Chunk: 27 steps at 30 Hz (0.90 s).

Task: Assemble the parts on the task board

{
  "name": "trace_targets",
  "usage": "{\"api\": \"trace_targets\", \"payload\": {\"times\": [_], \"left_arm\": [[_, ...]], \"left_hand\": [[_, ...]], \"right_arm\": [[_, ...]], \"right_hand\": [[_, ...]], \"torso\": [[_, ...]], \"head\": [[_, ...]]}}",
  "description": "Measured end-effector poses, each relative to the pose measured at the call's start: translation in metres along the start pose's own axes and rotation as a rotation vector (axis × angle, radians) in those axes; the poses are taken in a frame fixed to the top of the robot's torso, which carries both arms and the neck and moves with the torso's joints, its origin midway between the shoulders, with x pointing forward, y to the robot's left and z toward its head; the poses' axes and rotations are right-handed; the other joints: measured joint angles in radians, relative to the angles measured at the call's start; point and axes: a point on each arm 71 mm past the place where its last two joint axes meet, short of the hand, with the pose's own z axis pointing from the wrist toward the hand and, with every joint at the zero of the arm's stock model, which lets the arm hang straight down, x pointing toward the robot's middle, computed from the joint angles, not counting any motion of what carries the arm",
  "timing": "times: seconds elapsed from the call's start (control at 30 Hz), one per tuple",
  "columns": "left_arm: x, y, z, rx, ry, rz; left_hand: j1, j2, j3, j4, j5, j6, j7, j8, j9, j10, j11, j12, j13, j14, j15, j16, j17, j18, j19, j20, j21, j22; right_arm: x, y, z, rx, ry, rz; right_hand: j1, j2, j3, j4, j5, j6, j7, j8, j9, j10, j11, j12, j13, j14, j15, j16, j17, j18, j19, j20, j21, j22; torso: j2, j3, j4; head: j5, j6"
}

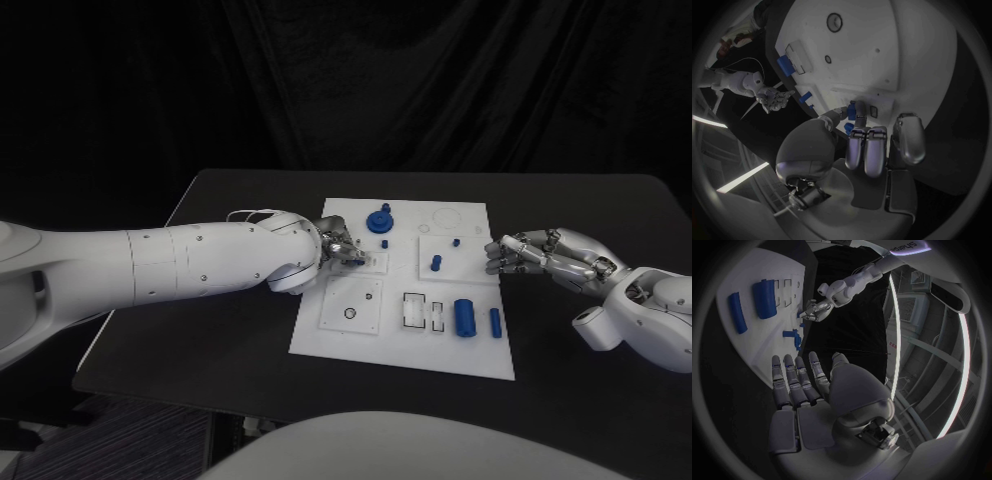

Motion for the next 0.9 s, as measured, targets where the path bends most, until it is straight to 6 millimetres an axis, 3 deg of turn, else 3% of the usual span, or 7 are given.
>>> {"api": "trace_targets", "payload": {"times": [0.23, 0.47, 0.63, 0.77, 0.9], "left_arm": [[-0.0002, -0.0002, 0.0004, 0.002, 0.003, 0.002], [-0.0003, -0.0004, 0.0009, 0.002, 0.007, 0.005], [-0.0003, 0.0006, 0.0018, -0.001, 0.009, 0.007], [-0.0005, 0.0024, 0.0024, -0.008, 0.008, 0.008], [-0.0006, 0.0023, 0.0026, -0.008, 0.008, 0.008]], "left_hand": [[0.017, -0.006, -0.005, -0.005, 0.002, -0.004, -0.001, 0.004, 0.007, 0.001, -0.001, 0.0, 0.0, 0.0, 0.0, 0.0, 0.0, 0.0, 0.0, 0.0, -0.006, 0.0], [0.017, -0.004, -0.011, -0.004, -0.117, -0.009, -0.002, 0.013, 0.008, 0.001, -0.001, 0.0, 0.0, 0.0, 0.0, 0.0, 0.0, 0.0, 0.0, 0.0, -0.013, 0.0], [-0.013, 0.01, -0.084, 0.059, -0.21, -0.024, 0.002, 0.003, -0.003, 0.001, -0.001, 0.0, 0.0, 0.0, 0.0, 0.0, 0.0, 0.0, -0.002, 0.002, -0.027, 0.0], [-0.046, 0.005, -0.151, 0.114, -0.245, -0.023, 0.006, -0.004, -0.028, -0.003, 0.003, 0.0, 0.0, 0.0, 0.0, 0.0, 0.0, 0.0, -0.004, 0.004, -0.032, 0.0], [-0.068, 0.001, -0.194, 0.156, -0.26, -0.02, 0.01, -0.008, -0.041, -0.003, 0.003, 0.0, 0.0, -0.004, 0.004, 0.0, 0.0, 0.0, -0.004, 0.004, -0.032, 0.0]], "right_arm": [[0.0005, -0.0007, 0.0001, 0.002, 0.003, 0.002], [0.0008, -0.001, 0.0001, 0.003, 0.006, 0.003], [0.0008, -0.0012, -0.0001, 0.005, 0.007, 0.004], [0.0009, -0.0014, -0.0002, 0.006, 0.008, 0.004], [0.001, -0.0014, -0.0002, 0.007, 0.009, 0.005]], "right_hand": [[0.0, 0.0, 0.0, 0.0, 0.0, 0.0, 0.0, 0.0, 0.0, 0.0, 0.0, 0.0, 0.0, 0.0, 0.0, 0.0, 0.0, 0.0, 0.0, 0.0, 0.0, 0.0], [0.0, 0.0, 0.0, 0.0, 0.0, 0.0, 0.0, 0.0, 0.0, 0.0, 0.0, 0.0, 0.0, 0.0, 0.0, 0.0, 0.0, 0.0, 0.0, 0.0, 0.0, 0.0], [0.0, 0.0, 0.0, 0.0, 0.0, 0.0, 0.0, 0.0, 0.0, 0.0, 0.0, 0.0, 0.0, 0.0, 0.0, 0.0, 0.0, 0.0, 0.0, 0.0, 0.0, 0.0], [0.0, 0.0, 0.0, 0.0, 0.0, 0.0, 0.0, 0.004, 0.0, 0.0, 0.0, 0.0, 0.0, 0.0, 0.0, 0.0, 0.0, 0.0, 0.0, 0.0, 0.0, 0.0], [0.0, 0.0, 0.0, 0.0, 0.0, 0.0, 0.0, 0.004, 0.0, 0.0, 0.0, 0.0, 0.0, 0.0, 0.0, 0.0, 0.0, 0.0, 0.0, 0.0, 0.0, 0.0]], "torso": [[0.0, 0.0, -0.0001], [0.0, 0.0, 0.0001], [0.0, 0.0, 0.0002], [0.0, -0.0001, 0.0001], [0.0, 0.0, 0.0001]], "head": [[0.002, 0.0], [0.002, 0.0], [0.001, 0.0], [0.001, 0.0], [0.0, 0.0]]}}
